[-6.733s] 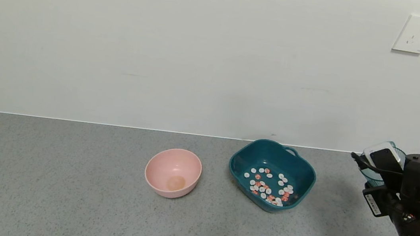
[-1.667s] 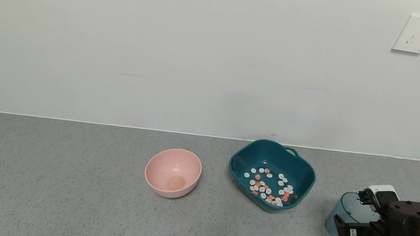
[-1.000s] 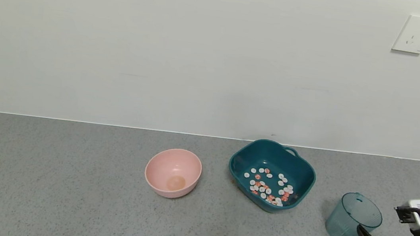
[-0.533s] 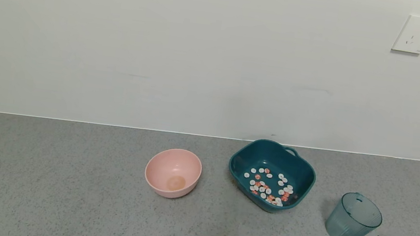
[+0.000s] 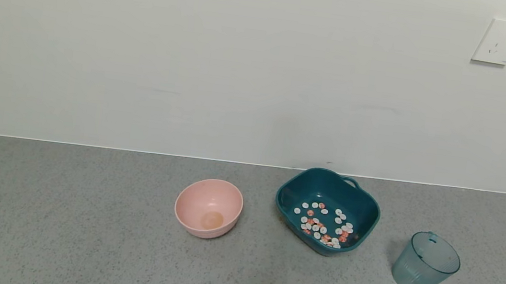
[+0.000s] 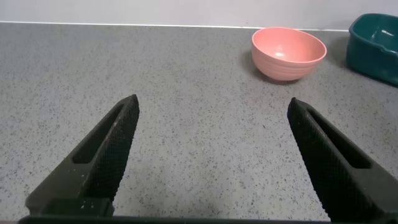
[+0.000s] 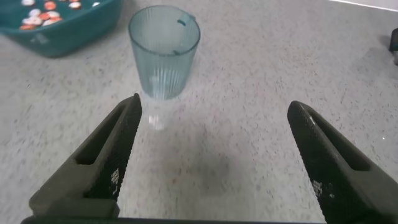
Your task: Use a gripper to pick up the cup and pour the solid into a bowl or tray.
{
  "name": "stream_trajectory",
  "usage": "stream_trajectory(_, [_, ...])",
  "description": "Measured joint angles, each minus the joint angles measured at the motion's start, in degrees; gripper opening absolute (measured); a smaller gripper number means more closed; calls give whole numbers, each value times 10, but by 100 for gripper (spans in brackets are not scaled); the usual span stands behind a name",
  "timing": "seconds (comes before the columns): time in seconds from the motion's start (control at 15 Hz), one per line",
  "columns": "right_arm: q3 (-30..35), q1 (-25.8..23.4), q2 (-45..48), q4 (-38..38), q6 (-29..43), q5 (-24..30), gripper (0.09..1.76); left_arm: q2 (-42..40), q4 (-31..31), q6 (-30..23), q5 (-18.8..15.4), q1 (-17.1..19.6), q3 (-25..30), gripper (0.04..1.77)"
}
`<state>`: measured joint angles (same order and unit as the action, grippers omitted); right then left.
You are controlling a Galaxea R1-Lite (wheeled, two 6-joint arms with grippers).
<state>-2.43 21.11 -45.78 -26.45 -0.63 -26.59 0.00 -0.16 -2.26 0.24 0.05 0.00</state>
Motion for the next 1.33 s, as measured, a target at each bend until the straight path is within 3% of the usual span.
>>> stream_trajectory(0.13, [-20, 5, 87, 95, -1, 15, 170, 0, 0, 0, 0, 0, 0, 172])
stream_trajectory(0.27, [-28, -20, 145, 133, 0, 40, 170, 0, 0, 0, 0, 0, 0, 172])
stream_trajectory(0.4, [-26, -68, 176, 134, 0, 73, 170, 0, 0, 0, 0, 0, 0, 172])
stream_trajectory(0.73, [-22, -205, 229, 164, 1, 239, 170, 0, 0, 0, 0, 0, 0, 172])
stream_trajectory(1.0, [-20, -261, 274, 209, -1, 282, 170, 0, 0, 0, 0, 0, 0, 172])
stream_trajectory(1.33, [3, -265, 295, 207, -1, 282, 170, 0, 0, 0, 0, 0, 0, 172])
